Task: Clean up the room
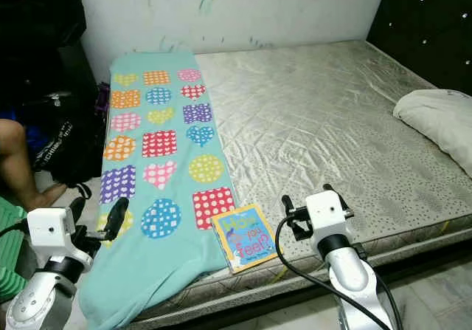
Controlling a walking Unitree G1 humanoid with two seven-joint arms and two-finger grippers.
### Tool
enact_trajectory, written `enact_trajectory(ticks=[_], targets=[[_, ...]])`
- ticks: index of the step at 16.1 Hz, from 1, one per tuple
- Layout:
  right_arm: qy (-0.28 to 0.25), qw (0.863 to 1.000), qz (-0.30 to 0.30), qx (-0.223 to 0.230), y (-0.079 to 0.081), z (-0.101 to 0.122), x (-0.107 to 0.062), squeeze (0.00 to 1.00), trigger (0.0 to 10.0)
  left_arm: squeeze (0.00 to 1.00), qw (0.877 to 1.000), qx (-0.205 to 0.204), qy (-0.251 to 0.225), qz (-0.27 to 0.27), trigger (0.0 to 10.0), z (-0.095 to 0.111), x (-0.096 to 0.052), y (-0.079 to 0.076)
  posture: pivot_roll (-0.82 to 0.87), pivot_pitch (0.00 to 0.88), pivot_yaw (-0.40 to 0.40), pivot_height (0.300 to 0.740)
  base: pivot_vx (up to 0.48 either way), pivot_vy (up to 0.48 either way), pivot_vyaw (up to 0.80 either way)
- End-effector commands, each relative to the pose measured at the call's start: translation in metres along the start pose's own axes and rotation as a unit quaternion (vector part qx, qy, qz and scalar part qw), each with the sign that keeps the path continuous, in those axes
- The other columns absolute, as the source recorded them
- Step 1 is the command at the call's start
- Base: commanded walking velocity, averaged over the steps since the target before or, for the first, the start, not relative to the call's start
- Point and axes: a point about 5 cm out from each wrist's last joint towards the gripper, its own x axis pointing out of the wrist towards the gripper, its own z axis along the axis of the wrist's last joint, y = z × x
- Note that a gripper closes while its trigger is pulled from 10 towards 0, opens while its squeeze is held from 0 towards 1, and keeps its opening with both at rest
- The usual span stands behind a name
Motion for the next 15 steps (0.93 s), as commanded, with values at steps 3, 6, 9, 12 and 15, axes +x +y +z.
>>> enact_trajectory(ticks=[3, 6, 9, 12, 15], targets=[[0.039, 0.999, -0.016, -0.009, -0.005, -0.012, -0.002, 0.00, 10.0, 0.00, 0.999, 0.014, 0.039, 0.019, 10.0, -0.010, 0.005, 0.002, -0.12, 0.000, -0.001, 0.740, 0.000, 0.000, 0.00], [0.037, 0.999, -0.016, 0.015, 0.000, -0.009, 0.006, 0.00, 10.0, 0.00, 0.998, 0.000, 0.061, 0.021, 10.0, -0.018, 0.002, 0.000, -0.11, 0.000, -0.007, 0.740, 0.000, 0.000, 0.00], [0.040, 0.999, -0.009, 0.019, 0.005, -0.006, 0.010, 0.00, 10.0, 0.00, 0.996, -0.012, 0.077, 0.038, 10.0, -0.023, 0.000, 0.005, -0.11, 0.000, -0.015, 0.740, 0.000, 0.000, 0.00], [0.042, 0.999, -0.017, 0.021, 0.003, -0.006, 0.012, 0.00, 10.0, 0.00, 0.997, -0.022, 0.075, 0.025, 10.0, -0.022, 0.005, 0.002, -0.10, 0.000, -0.016, 0.740, 0.000, 0.000, 0.00], [0.060, 0.997, -0.041, 0.022, 0.001, -0.013, 0.016, 0.00, 10.0, 0.00, 0.995, -0.033, 0.088, 0.018, 10.0, -0.023, 0.006, -0.003, -0.12, 0.000, 0.000, 0.740, 0.000, 0.000, 0.00]])
